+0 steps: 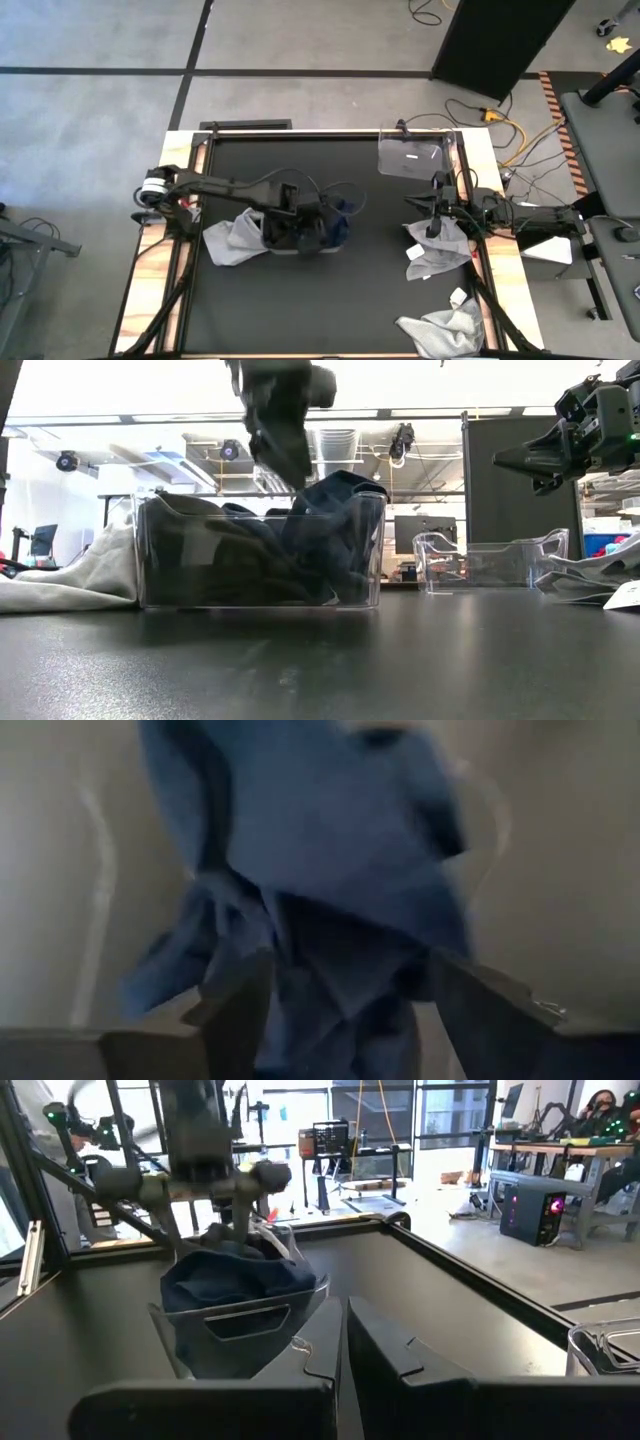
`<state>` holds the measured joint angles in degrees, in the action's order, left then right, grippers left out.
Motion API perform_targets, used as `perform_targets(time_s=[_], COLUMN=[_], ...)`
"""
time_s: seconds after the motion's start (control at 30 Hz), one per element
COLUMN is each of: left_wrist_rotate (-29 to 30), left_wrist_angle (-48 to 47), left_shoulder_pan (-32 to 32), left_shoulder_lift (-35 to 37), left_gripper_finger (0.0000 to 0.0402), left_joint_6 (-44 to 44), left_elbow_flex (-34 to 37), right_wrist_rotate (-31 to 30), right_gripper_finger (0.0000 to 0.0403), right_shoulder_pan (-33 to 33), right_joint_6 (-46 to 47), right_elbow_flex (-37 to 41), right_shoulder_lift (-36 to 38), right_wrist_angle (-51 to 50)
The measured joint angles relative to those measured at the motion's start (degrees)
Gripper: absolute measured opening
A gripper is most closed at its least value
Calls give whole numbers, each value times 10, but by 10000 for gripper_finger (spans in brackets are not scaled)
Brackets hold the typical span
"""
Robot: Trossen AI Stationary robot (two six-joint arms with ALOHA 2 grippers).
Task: Sort towels by color in basket
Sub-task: Put the blue towel into the bottom transparent bin
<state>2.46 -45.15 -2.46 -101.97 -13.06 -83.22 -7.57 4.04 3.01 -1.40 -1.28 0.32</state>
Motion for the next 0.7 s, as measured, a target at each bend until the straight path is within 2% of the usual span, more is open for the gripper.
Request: perform_targets(time_s=[0.1,0.2,0.3,0.5,0.57,0.7], left_wrist_rotate=[1,2,2,3,14,42], left_wrist_angle=[2,65,136,327,356,351], left_shoulder_pan=[-3,-5,-5,-3,0,4], left_shoulder_lift=[23,47,53,31,15,-11], left_gripper_finger=[259,260,261,261,261,261], left_joint_6=[2,4,2,-8,-10,-7], left_elbow_flex=[-15,5,50,186,215,236], right_wrist_rotate=[0,0,0,0,0,0], right_gripper_finger=[13,13,13,13,13,13], right_shoulder_pan=[0,0,0,0,0,0], right_joint_6=[0,0,0,0,0,0], right_elbow_flex=[0,0,0,0,0,0], right_shoulder_lift=[0,0,0,0,0,0], right_wrist_angle=[0,0,0,0,0,0])
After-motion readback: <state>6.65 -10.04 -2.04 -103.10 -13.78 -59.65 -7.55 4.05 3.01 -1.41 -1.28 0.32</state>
